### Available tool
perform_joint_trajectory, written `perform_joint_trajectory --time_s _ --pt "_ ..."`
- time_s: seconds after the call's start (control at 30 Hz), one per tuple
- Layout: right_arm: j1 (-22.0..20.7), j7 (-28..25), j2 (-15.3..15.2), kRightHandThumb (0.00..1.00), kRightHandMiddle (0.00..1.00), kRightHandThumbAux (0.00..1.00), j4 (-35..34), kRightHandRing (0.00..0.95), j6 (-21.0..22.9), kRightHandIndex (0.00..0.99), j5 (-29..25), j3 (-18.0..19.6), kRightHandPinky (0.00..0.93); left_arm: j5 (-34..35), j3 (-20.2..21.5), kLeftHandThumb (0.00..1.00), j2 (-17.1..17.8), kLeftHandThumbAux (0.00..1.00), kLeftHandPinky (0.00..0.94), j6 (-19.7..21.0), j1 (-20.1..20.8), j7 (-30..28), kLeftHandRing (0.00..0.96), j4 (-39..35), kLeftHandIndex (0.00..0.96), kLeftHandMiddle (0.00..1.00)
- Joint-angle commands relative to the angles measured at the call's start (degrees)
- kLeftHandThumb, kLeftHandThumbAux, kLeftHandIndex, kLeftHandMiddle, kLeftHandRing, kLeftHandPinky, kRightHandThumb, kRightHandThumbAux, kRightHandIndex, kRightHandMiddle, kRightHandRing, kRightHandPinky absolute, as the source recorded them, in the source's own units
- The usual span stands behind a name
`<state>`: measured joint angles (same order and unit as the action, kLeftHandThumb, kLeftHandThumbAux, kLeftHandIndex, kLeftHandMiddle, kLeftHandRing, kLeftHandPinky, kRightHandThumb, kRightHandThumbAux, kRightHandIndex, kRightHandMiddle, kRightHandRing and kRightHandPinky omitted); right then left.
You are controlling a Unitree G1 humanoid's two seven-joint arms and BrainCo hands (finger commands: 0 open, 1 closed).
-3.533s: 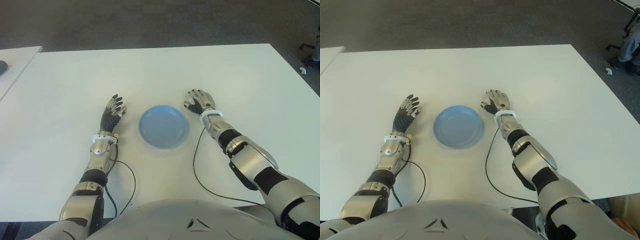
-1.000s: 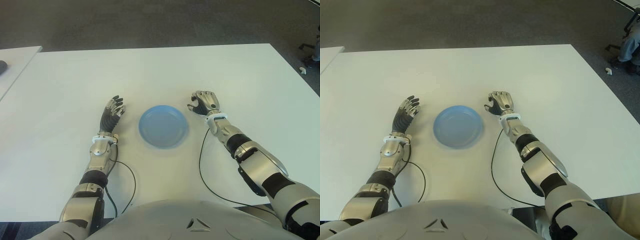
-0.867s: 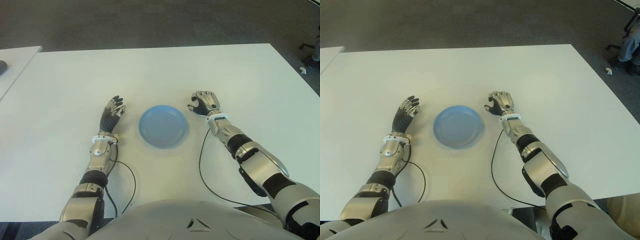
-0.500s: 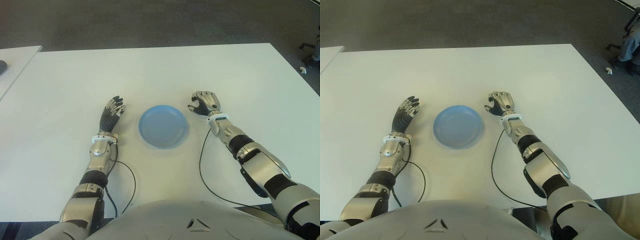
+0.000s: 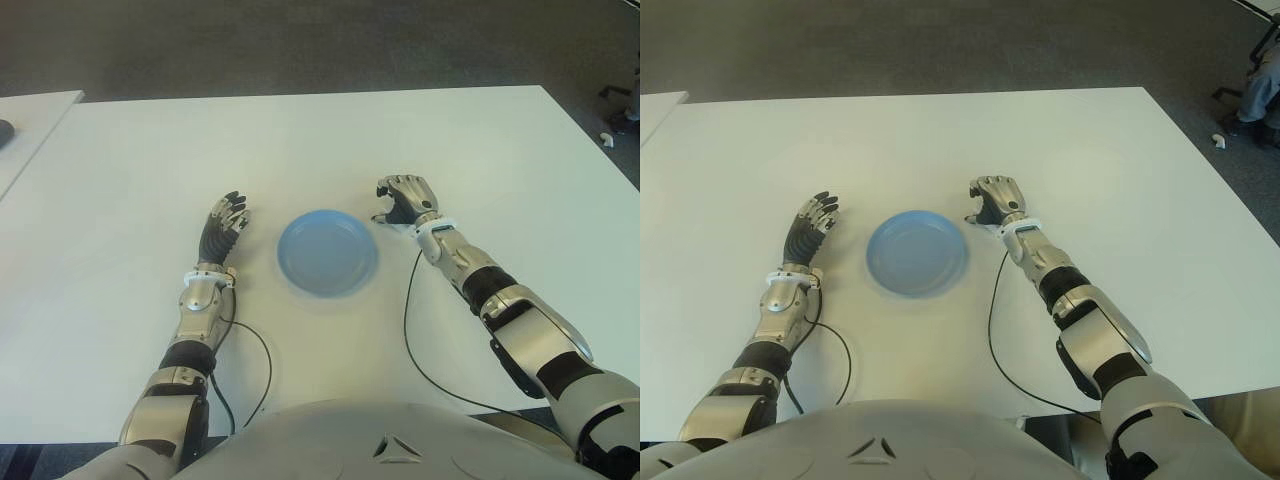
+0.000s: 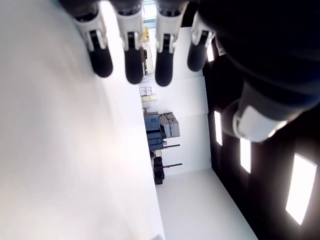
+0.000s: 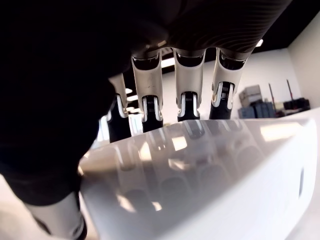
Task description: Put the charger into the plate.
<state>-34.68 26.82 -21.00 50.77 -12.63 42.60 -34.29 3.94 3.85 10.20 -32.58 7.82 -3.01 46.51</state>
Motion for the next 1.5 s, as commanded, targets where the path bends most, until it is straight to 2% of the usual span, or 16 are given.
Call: perform_joint_trajectory --time_s 0.03,0.27,0.67,0.87,1.3,1.5 --pt "2.29 -2.96 -1.29 0.749 0.893 0.708 -7.11 0.879 0.06 0.440 -0.26 1.68 0.862 -0.67 -2.01 0.024 -5.55 0.554 0.195 10.83 -10.07 -1.43 0.187 7.64 0.165 0.203" --pt "2.82 -5.48 -1.97 0.748 0.895 0.708 -15.10 0.885 1.68 0.440 0.09 3.80 0.867 -0.50 -2.08 0.031 -5.73 0.548 0.179 11.37 -10.52 -1.51 0.175 6.77 0.160 0.190" --pt "3.04 -7.23 -1.43 0.748 0.893 0.708 -21.70 0.884 3.04 0.440 1.14 5.63 0.879 -0.31 -2.10 0.041 -5.92 0.549 0.205 12.27 -10.94 -1.85 0.185 5.83 0.168 0.194" --pt "3.37 -8.62 -0.88 0.748 0.890 0.708 -23.63 0.879 3.26 0.440 1.09 5.84 0.874 -0.42 -2.13 0.043 -5.98 0.550 0.215 12.20 -10.85 -1.86 0.192 5.90 0.171 0.200" --pt "4.54 -10.82 0.03 0.749 0.878 0.707 -26.15 0.866 4.88 0.441 1.62 6.00 0.860 -0.86 -2.28 0.058 -5.87 0.524 0.173 11.94 -10.84 -1.64 0.166 6.45 0.159 0.179" --pt "5.06 -10.21 -0.22 0.748 0.875 0.707 -25.96 0.866 4.92 0.441 1.81 6.63 0.874 -0.91 -2.32 0.056 -5.79 0.516 0.180 11.68 -10.82 -1.82 0.163 6.59 0.161 0.178"
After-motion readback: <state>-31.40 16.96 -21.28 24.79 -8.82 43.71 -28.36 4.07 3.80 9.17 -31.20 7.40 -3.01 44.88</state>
